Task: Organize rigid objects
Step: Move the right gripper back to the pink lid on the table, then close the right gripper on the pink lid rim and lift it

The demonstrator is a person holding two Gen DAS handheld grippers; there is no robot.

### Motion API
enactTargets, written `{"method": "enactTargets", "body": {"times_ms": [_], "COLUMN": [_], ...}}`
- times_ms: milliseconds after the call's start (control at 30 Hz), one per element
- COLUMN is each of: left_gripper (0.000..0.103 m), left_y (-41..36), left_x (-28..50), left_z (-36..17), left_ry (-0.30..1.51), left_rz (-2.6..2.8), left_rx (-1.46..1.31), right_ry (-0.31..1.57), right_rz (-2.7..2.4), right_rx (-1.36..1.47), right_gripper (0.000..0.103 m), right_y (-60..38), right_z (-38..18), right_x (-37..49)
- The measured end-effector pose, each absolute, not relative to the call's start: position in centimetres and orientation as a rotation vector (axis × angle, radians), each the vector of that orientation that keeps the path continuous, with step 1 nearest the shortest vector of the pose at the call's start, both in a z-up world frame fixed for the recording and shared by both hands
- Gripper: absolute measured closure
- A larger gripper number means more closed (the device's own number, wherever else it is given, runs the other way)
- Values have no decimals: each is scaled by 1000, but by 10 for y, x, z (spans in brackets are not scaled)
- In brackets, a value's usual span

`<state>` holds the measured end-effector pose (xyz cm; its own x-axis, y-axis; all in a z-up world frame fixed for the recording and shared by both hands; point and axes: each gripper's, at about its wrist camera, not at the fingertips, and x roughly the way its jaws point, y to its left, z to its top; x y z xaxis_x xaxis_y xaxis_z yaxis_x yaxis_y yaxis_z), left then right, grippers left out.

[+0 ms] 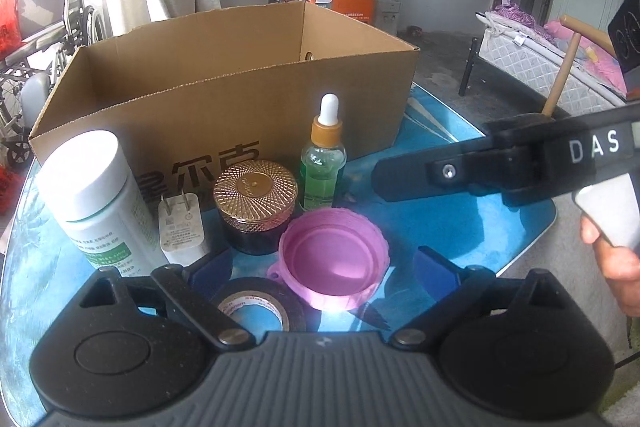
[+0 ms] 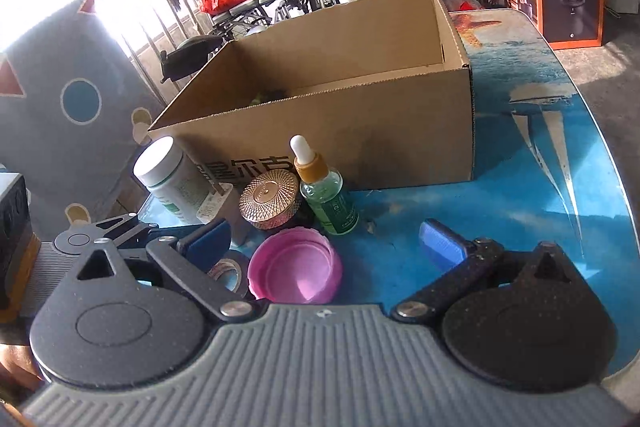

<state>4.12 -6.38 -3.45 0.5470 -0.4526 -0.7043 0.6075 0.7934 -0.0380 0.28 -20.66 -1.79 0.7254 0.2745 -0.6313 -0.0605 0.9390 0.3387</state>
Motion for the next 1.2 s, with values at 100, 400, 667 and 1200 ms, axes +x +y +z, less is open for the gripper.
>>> {"method": "enactTargets", "body": {"times_ms": [100, 400, 667, 1200], "left_gripper": [9, 27, 33, 26], "left_y": [-70, -79, -89, -125], "left_x": [42, 53, 53, 39], "left_z": [-40, -50, -49, -52], "left_ry": [771, 825, 828, 837], "left_rz": [-642, -639, -654, -733], "left_rx": [269, 281, 296, 367], "right_ry": [764, 852, 879, 862], "right_rz": [197, 217, 210, 133], "right_rx": [304, 254, 236, 261], "right_gripper": [17, 62, 86, 86], "right_y": [-201, -186, -188, -225], "right_z": [-25, -49, -58, -62], "right_x": [13, 33, 35, 2]}}
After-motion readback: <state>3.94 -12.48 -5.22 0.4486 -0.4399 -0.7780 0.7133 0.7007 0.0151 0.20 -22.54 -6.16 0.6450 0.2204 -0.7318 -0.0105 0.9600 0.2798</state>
